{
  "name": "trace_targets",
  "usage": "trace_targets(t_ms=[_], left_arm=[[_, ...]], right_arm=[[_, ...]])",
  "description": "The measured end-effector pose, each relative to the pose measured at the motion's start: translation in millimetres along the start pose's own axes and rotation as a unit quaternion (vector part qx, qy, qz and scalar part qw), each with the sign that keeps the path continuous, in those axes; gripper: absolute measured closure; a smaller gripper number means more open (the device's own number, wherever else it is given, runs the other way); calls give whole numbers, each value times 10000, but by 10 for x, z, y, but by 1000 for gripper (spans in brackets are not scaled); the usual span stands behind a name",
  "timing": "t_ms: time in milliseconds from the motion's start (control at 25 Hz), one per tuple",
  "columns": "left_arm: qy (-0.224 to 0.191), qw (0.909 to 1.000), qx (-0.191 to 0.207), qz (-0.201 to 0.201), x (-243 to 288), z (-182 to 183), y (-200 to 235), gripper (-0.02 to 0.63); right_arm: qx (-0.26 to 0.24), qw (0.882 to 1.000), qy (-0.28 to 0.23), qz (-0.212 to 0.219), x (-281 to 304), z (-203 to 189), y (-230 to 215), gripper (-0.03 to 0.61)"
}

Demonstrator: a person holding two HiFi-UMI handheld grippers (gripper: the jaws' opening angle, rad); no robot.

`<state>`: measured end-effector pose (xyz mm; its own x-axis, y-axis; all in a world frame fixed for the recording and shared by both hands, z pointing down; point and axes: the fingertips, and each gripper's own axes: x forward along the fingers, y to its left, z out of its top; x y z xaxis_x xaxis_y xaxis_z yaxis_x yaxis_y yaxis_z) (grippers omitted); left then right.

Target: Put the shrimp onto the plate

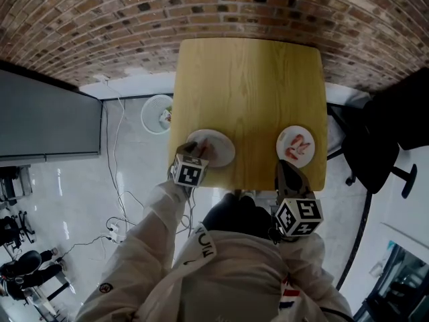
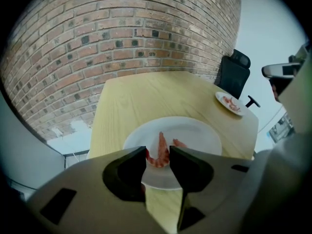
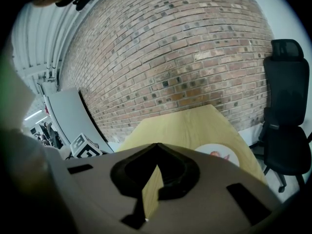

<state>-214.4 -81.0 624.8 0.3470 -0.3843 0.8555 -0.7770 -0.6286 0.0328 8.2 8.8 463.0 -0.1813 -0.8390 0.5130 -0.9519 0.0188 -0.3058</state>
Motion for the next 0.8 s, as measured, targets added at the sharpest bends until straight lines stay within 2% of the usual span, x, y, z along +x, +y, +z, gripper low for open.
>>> trace_targets(t_ms=[440, 680, 800], left_arm=[[-394, 9989, 237, -131, -271, 45, 17, 460], [-674, 9959, 592, -141, -452, 150, -64, 460], [-762, 9948, 646, -202, -496, 212, -165, 460]], right_arm=[[1, 9998, -144, -161, -178, -66, 286, 555], [-15, 9992, -240, -314, -350, -101, 357, 555], [-18, 9987, -328, -389, -450, -61, 331, 555]])
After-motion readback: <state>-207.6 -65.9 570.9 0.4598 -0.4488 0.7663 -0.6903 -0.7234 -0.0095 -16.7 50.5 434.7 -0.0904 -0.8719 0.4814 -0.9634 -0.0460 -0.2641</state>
